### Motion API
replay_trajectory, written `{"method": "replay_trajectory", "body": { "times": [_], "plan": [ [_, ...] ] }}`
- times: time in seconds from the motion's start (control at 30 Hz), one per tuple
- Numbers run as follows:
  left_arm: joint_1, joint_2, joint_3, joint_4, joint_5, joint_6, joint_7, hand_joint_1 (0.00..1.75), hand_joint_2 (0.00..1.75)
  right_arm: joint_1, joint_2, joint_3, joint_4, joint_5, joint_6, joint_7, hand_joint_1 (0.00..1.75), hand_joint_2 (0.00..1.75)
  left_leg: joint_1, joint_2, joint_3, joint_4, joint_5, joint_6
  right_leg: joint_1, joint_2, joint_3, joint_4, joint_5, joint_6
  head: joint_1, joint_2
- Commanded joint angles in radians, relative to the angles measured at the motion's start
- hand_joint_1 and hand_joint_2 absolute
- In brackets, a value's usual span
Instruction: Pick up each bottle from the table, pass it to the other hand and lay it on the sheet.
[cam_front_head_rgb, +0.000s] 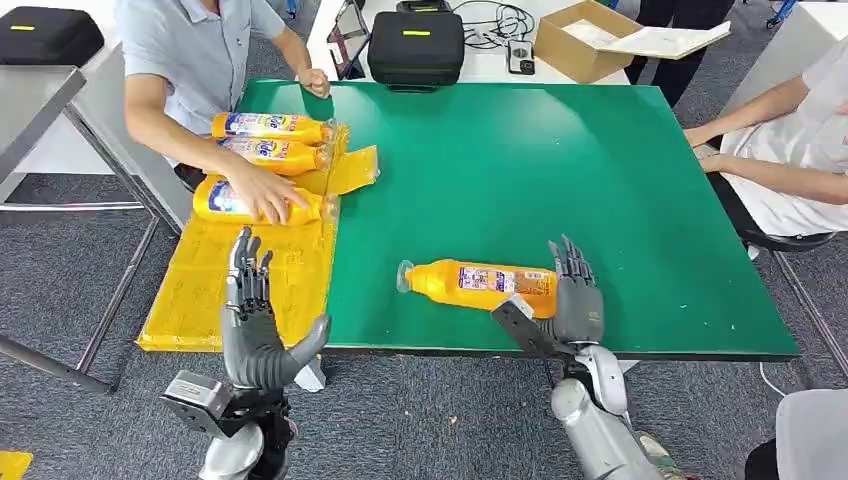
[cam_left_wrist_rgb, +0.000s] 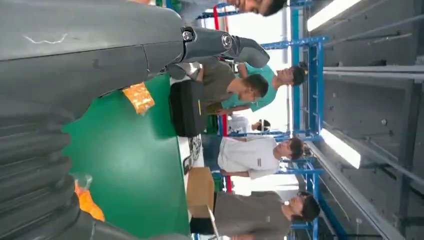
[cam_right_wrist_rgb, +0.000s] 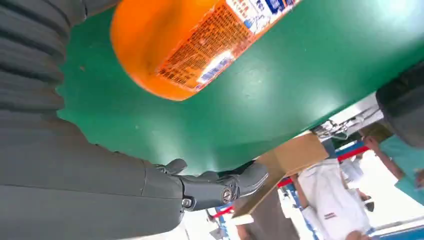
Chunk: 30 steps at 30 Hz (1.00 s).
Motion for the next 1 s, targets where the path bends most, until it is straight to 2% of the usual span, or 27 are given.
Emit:
{"method": "replay_trajectory", "body": {
  "times": [0.03, 0.37, 0.6, 0.73, 0.83, 0.87, 0.9, 0.93, 1.0],
  "plan": [
    [-0.056, 0.012, -0.035, 0.088, 0.016, -0.016, 0.001, 0.0, 1.75, -0.161, -0.014, 0.111, 0.287, 0.088, 0.044, 0.069, 0.0, 1.75, 0.0, 0.001, 0.001, -0.001, 0.0, -0.001, 0.0, 0.001, 0.001, 0.0, 0.0, -0.001, 0.0, 0.0],
    [-0.057, 0.012, -0.037, 0.088, 0.016, -0.019, 0.002, 0.0, 1.75, -0.173, -0.016, 0.128, 0.304, 0.109, 0.063, 0.079, 0.0, 1.75, 0.0, 0.0, 0.001, 0.0, 0.0, -0.001, 0.0, 0.0, 0.001, 0.0, 0.0, -0.001, 0.0, 0.0],
    [-0.057, 0.014, -0.049, 0.077, 0.014, -0.035, 0.004, 0.0, 1.75, -0.201, -0.014, 0.174, 0.344, 0.141, 0.17, 0.11, 0.0, 1.75, 0.0, 0.001, 0.001, 0.0, 0.0, -0.001, 0.0, 0.001, 0.0, 0.0, 0.0, -0.001, 0.0, 0.0],
    [-0.057, 0.016, -0.051, 0.065, 0.012, -0.038, 0.004, 0.0, 1.75, -0.227, -0.015, 0.197, 0.366, 0.166, 0.217, 0.157, 0.0, 1.75, 0.0, 0.001, 0.001, 0.0, 0.0, -0.001, 0.0, 0.0, 0.0, 0.0, 0.0, -0.001, 0.0, 0.0],
    [-0.058, 0.019, -0.05, 0.06, 0.011, -0.042, 0.01, 0.0, 1.75, -0.252, -0.012, 0.213, 0.387, 0.173, 0.303, 0.21, 0.0, 1.75, 0.0, 0.001, 0.001, 0.0, 0.0, -0.001, 0.0, 0.001, 0.0, 0.0, 0.0, -0.001, 0.0, 0.0],
    [-0.058, 0.019, -0.05, 0.061, 0.012, -0.044, 0.012, 0.0, 1.75, -0.257, -0.013, 0.22, 0.39, 0.179, 0.319, 0.218, 0.19, 1.75, 0.001, 0.001, 0.001, 0.0, 0.0, -0.001, 0.001, 0.001, 0.0, 0.0, 0.0, -0.002, 0.0, 0.0],
    [-0.06, 0.02, -0.051, 0.063, 0.012, -0.047, 0.014, 0.0, 1.75, -0.262, -0.015, 0.227, 0.394, 0.184, 0.333, 0.224, 1.34, 1.75, 0.0, 0.001, 0.001, 0.0, 0.0, -0.001, 0.0, 0.001, 0.0, 0.0, 0.0, -0.001, 0.0, 0.0],
    [-0.064, 0.02, -0.052, 0.069, 0.012, -0.05, 0.015, 0.0, 1.75, -0.27, -0.015, 0.227, 0.407, 0.172, 0.37, 0.221, 1.75, 1.75, 0.0, 0.001, 0.001, 0.0, 0.0, -0.001, 0.0, 0.001, 0.0, 0.0, 0.0, -0.001, 0.0, 0.0],
    [-0.069, 0.019, -0.053, 0.075, 0.013, -0.052, 0.016, 0.0, 1.75, -0.276, -0.021, 0.235, 0.414, 0.174, 0.383, 0.222, 1.75, 1.75, 0.0, 0.0, 0.001, 0.0, 0.0, -0.001, 0.001, -0.001, 0.001, 0.0, 0.0, -0.001, 0.0, 0.0]
  ]
}}
